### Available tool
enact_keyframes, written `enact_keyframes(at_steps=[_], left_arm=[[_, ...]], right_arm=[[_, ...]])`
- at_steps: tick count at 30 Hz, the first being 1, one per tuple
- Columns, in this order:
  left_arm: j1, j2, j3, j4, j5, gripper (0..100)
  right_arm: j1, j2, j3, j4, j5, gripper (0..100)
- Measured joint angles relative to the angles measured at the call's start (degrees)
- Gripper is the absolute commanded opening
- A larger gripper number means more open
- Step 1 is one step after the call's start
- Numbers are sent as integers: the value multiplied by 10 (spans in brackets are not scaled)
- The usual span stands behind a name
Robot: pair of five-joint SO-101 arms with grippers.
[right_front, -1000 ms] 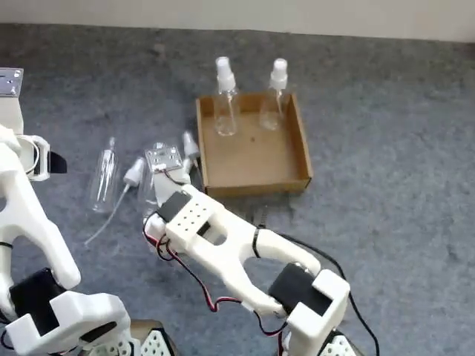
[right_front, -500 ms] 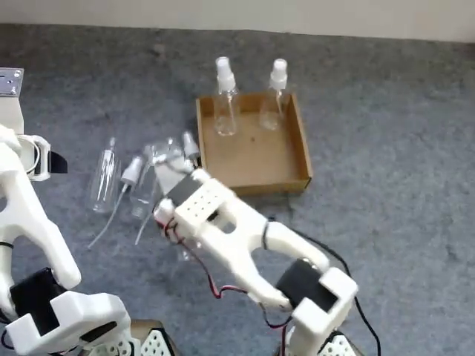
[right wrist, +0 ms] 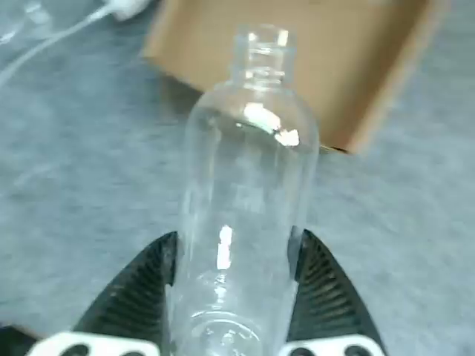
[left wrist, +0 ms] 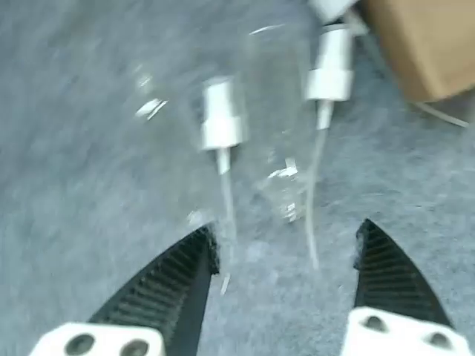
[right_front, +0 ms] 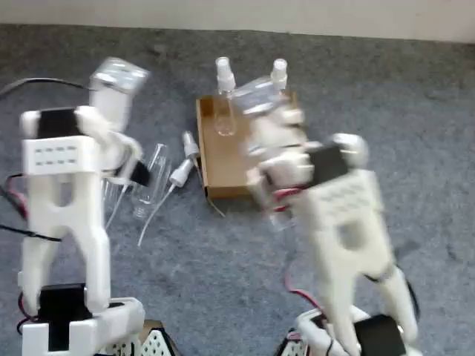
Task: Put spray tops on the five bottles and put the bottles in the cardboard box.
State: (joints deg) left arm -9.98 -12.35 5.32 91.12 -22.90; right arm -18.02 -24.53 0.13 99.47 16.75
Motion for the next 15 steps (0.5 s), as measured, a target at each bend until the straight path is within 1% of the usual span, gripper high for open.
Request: enact_keyframes(at_steps=[3,5,8,11,13,15], left_arm=[[62,2,58,-65,0,218],[84,18,94,-127,0,218],[107,57,121,-207,0,218],[135,102,121,-262,0,216],[150,135,121,-289,0,214],[156,168,120,-305,-2,214]], right_arm=[[137,-13,37,-1,77,7],[224,-14,79,-47,113,7],[327,-15,164,-145,142,7],[375,-12,247,-229,168,7],[389,4,284,-253,178,7],[397,29,289,-271,183,7]])
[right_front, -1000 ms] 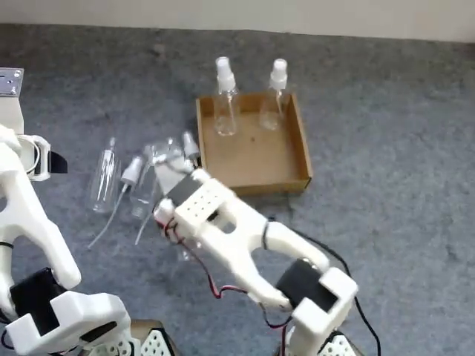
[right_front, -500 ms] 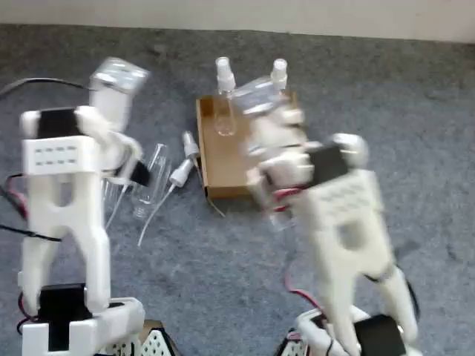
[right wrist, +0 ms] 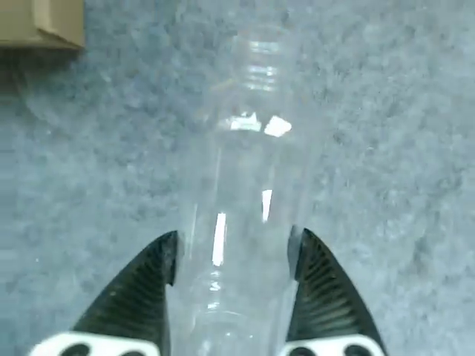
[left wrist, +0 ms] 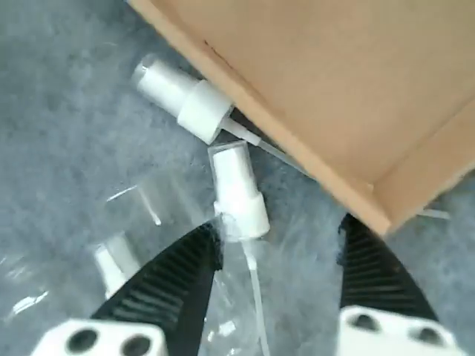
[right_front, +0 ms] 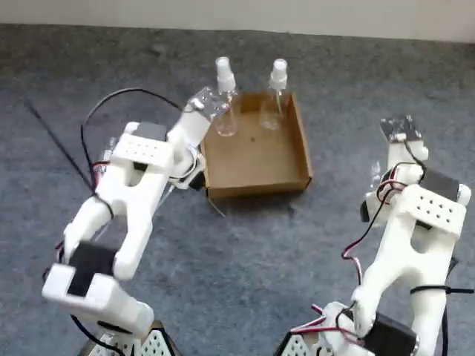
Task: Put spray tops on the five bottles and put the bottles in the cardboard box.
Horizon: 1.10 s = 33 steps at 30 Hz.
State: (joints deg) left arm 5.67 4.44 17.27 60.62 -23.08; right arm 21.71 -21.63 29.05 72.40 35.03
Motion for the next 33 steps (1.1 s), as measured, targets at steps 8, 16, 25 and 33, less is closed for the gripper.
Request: enact_keyframes(at_steps=[8,16,25,33], left_arm=[[-15,121,-76,-6,-1,213],[-20,191,-121,-5,0,98],[-16,183,-121,17,1,3],[-33,85,-121,107,46,3]], right_arm=[[4,82,4,-55,0,7],[2,131,4,-69,3,7],[4,140,4,-70,3,114],[4,140,4,-70,3,117]])
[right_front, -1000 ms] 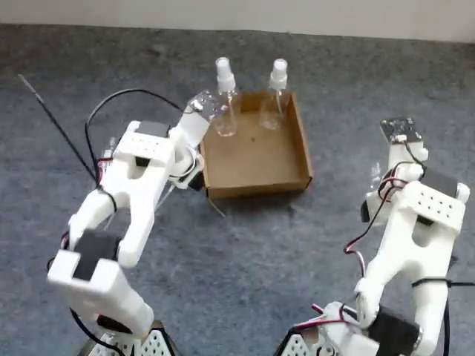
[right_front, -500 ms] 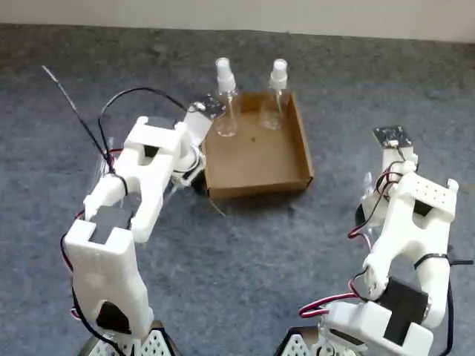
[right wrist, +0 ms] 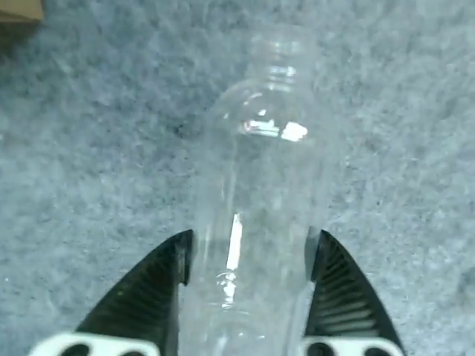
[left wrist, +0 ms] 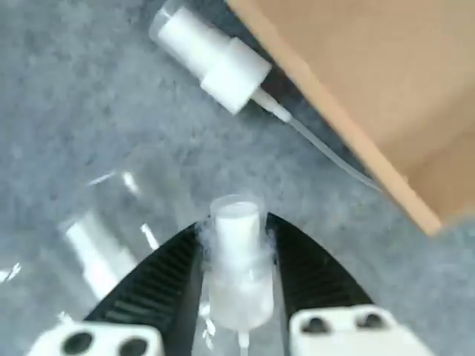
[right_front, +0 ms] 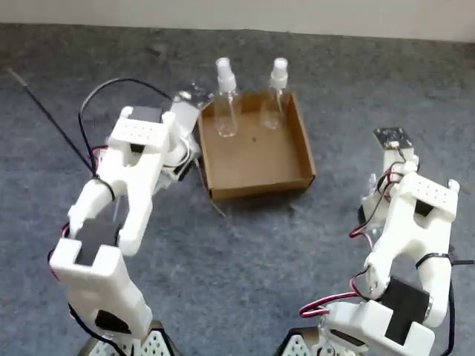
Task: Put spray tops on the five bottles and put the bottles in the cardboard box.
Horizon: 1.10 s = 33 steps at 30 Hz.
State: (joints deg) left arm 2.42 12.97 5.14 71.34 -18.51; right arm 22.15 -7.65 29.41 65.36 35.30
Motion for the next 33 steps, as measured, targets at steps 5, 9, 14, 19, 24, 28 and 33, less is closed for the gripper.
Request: enact_keyframes(at_steps=[5,9,14,19,24,28,33], left_arm=[[-12,-77,0,39,40,3],[-19,-145,0,64,73,3],[-19,-205,1,87,103,3],[-19,-247,37,88,126,3],[0,-297,87,88,142,3],[10,-346,142,72,142,4],[8,-389,209,25,142,4]], right_arm=[[0,0,4,0,0,160],[0,0,4,16,0,241],[0,0,4,25,0,257],[-12,0,1,26,0,257],[-16,4,-47,26,-33,257],[-16,8,-87,47,-36,257],[-16,89,-164,93,-40,256]])
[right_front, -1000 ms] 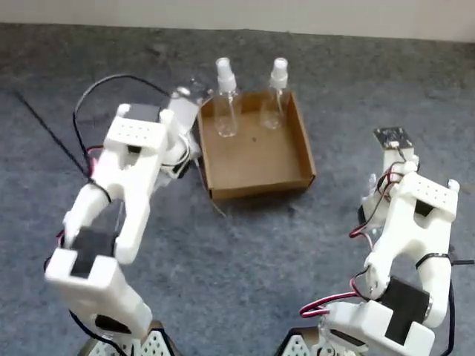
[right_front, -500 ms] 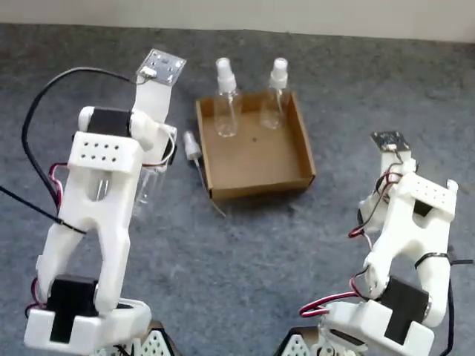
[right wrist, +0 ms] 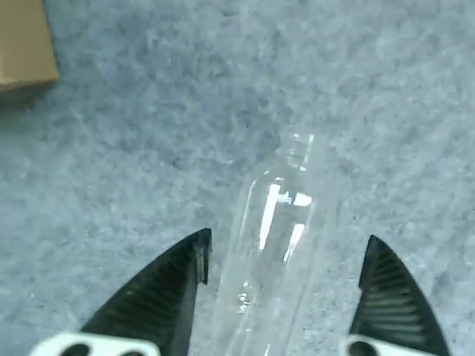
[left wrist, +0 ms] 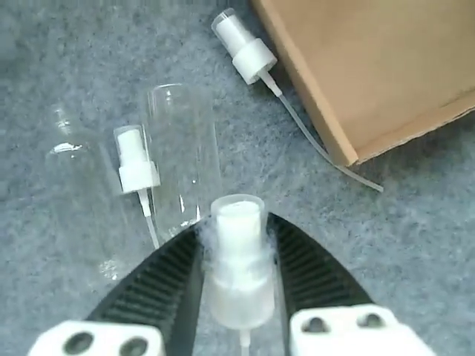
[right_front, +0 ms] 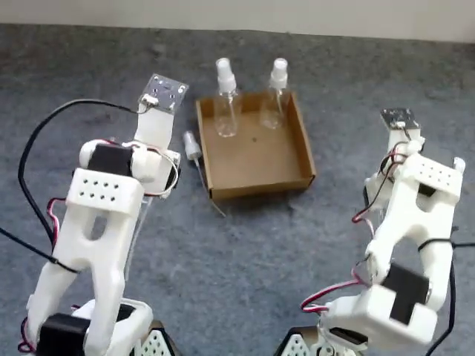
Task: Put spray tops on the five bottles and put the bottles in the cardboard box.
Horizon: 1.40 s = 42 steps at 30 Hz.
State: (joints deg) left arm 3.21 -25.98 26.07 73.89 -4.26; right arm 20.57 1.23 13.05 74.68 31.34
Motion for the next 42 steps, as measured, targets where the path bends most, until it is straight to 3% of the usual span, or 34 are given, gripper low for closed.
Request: enact_keyframes(at_steps=[4,11,16,22,26,30,35,42], left_arm=[[1,-10,14,-7,0,4],[0,-12,16,-11,0,4],[0,-12,16,-11,0,4],[0,-12,16,-11,0,4],[0,-25,16,-11,0,4],[0,-76,7,-11,29,4],[0,-180,-25,-11,81,4],[-15,-330,-49,-69,135,4]], right_arm=[[0,101,-69,37,-1,238],[1,168,-125,57,-2,84],[1,169,-129,62,-2,4],[-8,151,-129,85,-2,3],[-34,53,-129,92,-33,3],[-111,-94,-129,98,-75,3],[-281,-259,-88,80,-133,3],[-514,-407,98,-68,-187,3]])
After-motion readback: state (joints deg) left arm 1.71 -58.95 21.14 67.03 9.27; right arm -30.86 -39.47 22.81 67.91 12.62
